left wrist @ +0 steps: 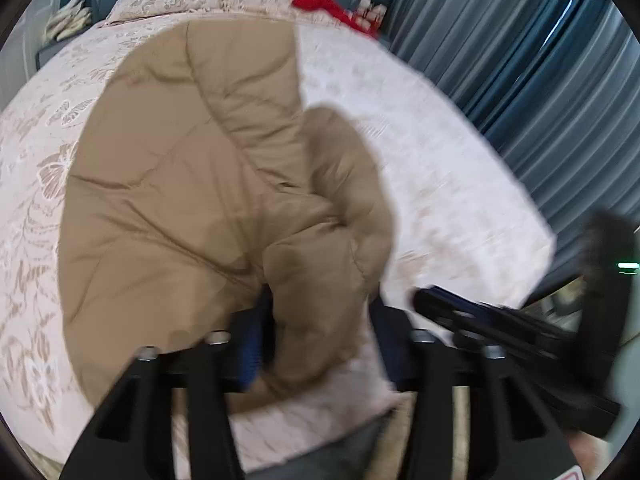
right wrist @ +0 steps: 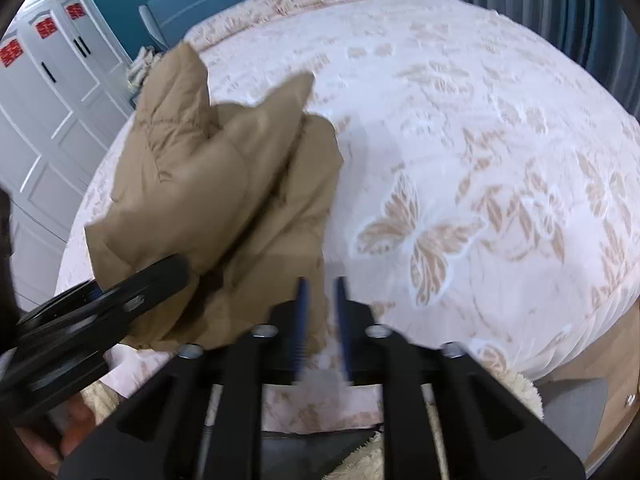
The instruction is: Fold large clothes
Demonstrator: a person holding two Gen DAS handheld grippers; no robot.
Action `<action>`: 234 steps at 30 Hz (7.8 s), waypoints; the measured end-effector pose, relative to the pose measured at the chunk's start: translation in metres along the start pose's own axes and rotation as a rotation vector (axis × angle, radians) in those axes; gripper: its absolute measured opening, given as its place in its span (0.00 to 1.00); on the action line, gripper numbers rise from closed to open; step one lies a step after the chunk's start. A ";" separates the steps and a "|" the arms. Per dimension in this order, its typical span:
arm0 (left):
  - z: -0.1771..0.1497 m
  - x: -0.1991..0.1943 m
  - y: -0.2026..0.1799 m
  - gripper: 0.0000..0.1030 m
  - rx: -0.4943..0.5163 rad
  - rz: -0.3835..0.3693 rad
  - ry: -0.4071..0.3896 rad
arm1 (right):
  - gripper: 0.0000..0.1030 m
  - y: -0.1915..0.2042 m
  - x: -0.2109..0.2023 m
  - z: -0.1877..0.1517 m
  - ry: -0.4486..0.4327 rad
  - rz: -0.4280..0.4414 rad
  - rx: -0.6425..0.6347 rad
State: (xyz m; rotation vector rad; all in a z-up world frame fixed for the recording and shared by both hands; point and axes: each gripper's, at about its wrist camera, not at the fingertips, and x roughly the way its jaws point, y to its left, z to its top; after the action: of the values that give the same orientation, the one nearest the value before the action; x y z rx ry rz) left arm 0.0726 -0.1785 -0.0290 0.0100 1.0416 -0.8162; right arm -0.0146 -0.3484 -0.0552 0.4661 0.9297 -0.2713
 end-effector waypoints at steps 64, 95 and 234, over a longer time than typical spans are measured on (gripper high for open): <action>0.044 0.092 0.087 0.90 -0.089 0.477 -0.082 | 0.07 0.012 0.148 0.056 0.039 -0.020 0.004; 0.051 0.027 0.116 0.95 -0.198 0.404 -0.168 | 0.66 -0.021 0.089 0.072 -0.058 0.039 0.087; 0.104 0.086 0.255 0.82 -0.149 0.834 -0.302 | 0.08 0.238 0.263 0.106 -0.200 0.002 -0.321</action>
State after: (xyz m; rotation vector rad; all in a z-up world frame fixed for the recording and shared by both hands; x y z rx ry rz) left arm 0.3266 -0.0869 -0.1310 0.1782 0.7067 0.0225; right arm 0.3109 -0.2017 -0.1530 0.1412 0.7596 -0.1592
